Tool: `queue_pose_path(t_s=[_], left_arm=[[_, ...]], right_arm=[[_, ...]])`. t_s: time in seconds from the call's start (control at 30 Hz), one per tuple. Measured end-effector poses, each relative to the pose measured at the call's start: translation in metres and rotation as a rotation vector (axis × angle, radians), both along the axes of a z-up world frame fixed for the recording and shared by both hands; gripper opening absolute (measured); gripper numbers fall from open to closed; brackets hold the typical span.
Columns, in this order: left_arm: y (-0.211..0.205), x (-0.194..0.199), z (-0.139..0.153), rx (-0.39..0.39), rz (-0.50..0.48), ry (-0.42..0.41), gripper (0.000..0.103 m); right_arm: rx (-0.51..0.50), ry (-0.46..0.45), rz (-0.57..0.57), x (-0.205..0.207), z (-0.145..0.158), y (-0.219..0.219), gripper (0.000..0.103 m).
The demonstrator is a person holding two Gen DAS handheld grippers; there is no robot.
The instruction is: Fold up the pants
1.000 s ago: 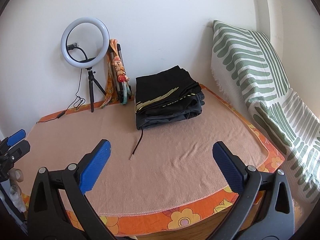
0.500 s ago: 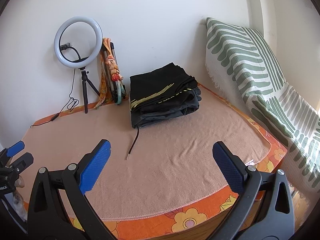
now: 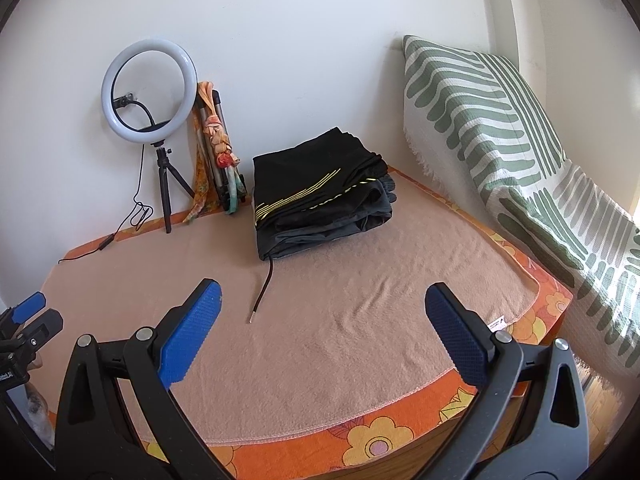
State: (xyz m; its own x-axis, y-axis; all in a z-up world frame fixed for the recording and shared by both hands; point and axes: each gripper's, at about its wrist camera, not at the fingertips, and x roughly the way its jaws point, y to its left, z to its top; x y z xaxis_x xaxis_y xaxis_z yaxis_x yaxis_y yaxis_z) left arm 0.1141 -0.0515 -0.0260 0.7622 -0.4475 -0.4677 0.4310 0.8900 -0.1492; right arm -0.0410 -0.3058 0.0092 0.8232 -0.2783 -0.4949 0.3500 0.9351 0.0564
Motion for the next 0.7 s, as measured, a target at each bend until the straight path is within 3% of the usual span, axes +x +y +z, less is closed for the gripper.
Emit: queue_pose_path(t_s=[0.7], left_arm=[[0.0031, -0.0005, -0.0016, -0.009, 0.006, 0.011, 0.102]], right_arm=[[0.003, 0.0, 0.002, 0.001, 0.0, 0.0036, 0.103]])
